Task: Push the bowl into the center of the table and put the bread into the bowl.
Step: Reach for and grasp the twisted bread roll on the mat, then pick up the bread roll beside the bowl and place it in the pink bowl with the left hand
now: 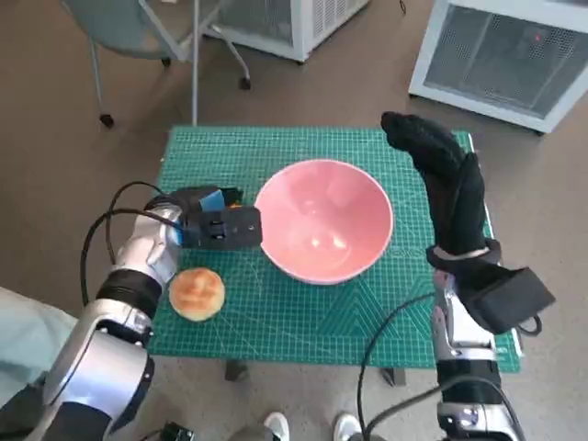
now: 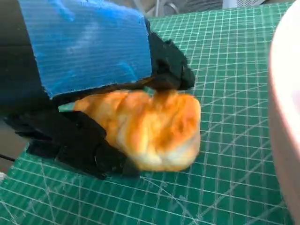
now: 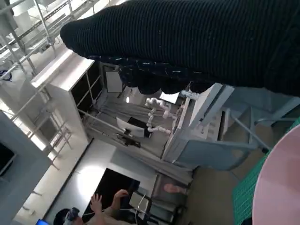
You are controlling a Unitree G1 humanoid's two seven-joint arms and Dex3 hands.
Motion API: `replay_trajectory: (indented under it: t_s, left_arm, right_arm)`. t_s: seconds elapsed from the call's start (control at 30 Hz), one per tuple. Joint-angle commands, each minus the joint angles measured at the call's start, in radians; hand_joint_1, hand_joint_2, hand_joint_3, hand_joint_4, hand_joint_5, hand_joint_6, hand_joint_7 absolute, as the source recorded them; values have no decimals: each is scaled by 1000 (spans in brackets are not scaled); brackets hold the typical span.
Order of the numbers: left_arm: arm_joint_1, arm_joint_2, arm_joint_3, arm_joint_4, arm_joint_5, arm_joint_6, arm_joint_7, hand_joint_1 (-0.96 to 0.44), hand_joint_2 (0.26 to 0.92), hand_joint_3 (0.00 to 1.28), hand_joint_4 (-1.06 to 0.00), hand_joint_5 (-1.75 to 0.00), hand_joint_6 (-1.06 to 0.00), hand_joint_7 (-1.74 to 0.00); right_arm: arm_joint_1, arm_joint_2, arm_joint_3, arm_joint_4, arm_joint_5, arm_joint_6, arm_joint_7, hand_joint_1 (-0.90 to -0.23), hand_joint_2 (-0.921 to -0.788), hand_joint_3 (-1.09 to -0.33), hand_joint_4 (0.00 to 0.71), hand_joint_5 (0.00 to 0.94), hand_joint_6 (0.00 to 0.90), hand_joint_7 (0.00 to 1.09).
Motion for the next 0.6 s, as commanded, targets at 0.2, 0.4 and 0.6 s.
replay_trajectory:
  t_s: [0.2,0.4,0.6]
  left_arm:
    - [-36,38,-1,-18,-5,-12,-19,13,909,74,-644,-1132,-705,-1134]
    - [-28,99,59,-155,-57,-50,-27,2,909,38,-691,-1132,-738,-1081]
    - [71,179,183,-472,-150,-81,-18,1,909,28,-715,-1184,-745,-997]
  right_arm:
    - [30,9,-5,-5,6,2,-7,-747,-921,-742,185,2,-1,580]
    - [30,12,-5,-3,7,1,-6,-741,-921,-742,185,2,-1,580]
    - [31,15,-4,-4,11,5,-3,-737,-921,-742,185,1,-1,580]
